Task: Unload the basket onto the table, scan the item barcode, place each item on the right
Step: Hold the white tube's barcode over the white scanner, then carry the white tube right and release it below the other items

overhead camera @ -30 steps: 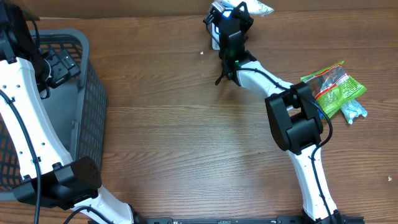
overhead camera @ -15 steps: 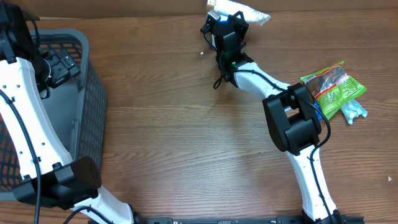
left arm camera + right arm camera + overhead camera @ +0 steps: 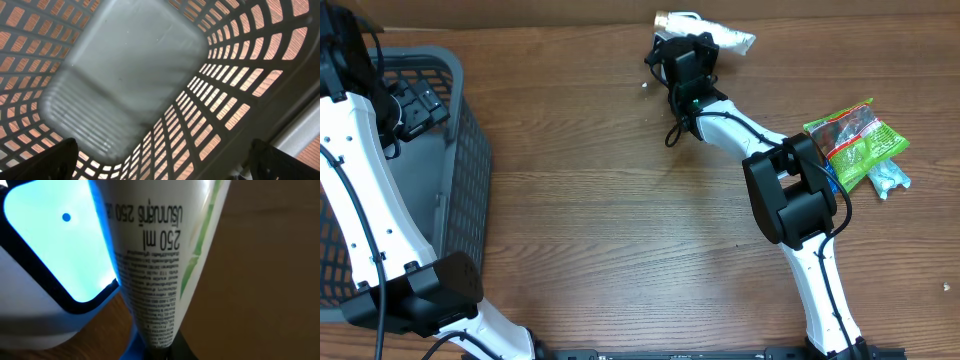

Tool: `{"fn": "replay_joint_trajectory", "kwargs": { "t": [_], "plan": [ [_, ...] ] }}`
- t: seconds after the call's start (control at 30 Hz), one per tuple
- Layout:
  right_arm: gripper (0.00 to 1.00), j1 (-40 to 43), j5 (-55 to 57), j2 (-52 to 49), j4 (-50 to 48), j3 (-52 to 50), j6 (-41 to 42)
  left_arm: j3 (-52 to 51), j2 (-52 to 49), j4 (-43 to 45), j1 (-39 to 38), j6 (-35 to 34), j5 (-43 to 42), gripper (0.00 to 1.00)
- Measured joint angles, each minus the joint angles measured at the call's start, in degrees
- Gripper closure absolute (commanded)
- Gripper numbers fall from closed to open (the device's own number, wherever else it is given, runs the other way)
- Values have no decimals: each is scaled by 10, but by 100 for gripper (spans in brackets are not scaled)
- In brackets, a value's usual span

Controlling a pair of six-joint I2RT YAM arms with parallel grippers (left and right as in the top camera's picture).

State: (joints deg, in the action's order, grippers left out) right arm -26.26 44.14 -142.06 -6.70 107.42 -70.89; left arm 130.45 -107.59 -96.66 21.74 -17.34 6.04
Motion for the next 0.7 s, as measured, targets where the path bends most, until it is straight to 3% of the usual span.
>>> {"fn": "replay_joint_trajectory", "kwargs": {
  "t": [0.27, 0.5, 0.7],
  "plan": [
    [96, -11, 1, 11, 60, 0, 0, 0, 0, 0, 0, 0, 0, 1],
    [96, -40, -59, 101, 300, -1, 31, 0, 0, 0, 0, 0, 0, 0],
    [96, -85, -206, 229, 529, -1, 174, 0, 0, 0, 0, 0, 0, 0]
  ]
}}
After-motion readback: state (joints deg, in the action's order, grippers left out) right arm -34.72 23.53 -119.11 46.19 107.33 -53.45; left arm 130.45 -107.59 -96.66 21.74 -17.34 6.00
